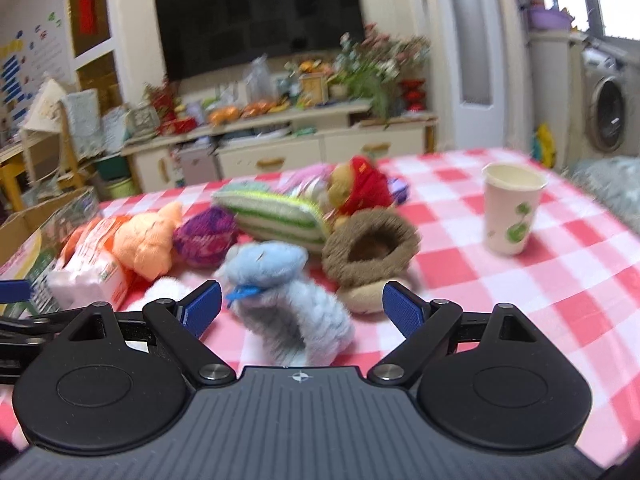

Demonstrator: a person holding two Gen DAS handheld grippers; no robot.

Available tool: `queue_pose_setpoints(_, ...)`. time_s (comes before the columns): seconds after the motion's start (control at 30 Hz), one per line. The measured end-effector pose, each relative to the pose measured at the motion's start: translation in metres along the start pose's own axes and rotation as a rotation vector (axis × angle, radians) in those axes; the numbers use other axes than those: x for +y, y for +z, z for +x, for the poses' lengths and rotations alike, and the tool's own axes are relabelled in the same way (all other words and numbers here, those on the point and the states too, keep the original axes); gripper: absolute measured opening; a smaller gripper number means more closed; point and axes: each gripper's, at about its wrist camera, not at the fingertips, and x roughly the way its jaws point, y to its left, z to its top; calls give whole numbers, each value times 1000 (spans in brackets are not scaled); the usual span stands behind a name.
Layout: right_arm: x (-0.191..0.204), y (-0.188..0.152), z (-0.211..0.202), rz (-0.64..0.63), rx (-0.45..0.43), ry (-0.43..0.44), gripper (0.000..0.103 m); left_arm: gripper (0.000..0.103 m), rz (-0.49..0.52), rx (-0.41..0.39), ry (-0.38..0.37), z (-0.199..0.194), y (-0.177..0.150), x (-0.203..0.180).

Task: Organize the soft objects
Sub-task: 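Close the left gripper on the white fluffy roll while the right grips the light-blue plush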

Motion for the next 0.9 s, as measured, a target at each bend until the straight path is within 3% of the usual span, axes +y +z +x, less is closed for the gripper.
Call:
queue_pose_setpoints(0.4, -13, 2, 32, 7, 118, 87, 103, 99, 75, 107, -47, 61, -1, -14)
queue_pose_setpoints(0.5, -11, 1, 39, 1, 139, 96, 103, 93, 88, 126, -60, 71, 1, -15)
queue_pose_setpoints(0.83, -9, 0, 54, -27, 169, 57, 103, 60, 72, 185, -93, 90, 5, -9)
queue_pose_setpoints(0.9, -9, -1, 55, -26, 165, 53, 99, 53, 72, 193, -101, 91, 5, -9)
